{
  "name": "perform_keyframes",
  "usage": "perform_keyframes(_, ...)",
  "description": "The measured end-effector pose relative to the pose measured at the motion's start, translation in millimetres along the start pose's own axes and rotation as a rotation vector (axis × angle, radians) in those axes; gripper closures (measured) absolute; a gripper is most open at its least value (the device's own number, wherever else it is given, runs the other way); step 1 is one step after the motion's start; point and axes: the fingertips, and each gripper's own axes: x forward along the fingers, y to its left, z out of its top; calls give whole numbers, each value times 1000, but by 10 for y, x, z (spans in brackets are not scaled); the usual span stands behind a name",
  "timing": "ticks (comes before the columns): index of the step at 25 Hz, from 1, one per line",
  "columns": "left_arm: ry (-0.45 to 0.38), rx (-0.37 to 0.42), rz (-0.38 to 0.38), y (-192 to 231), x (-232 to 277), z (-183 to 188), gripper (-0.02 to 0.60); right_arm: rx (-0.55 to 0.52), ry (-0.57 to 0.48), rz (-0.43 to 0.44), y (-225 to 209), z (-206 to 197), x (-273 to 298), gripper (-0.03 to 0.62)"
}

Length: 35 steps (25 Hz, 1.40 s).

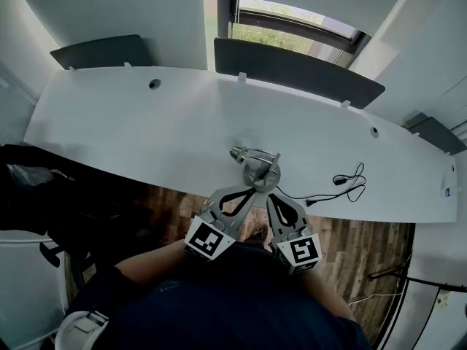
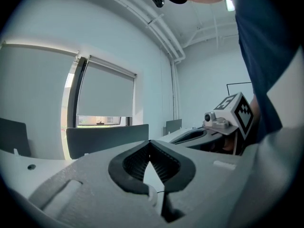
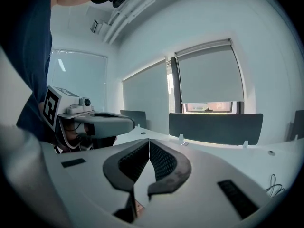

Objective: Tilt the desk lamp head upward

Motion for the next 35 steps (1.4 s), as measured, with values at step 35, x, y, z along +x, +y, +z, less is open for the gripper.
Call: perform_keyframes(35,369,196,225,641,764,-1055,506,-34,124,125,-985,-784,631,521)
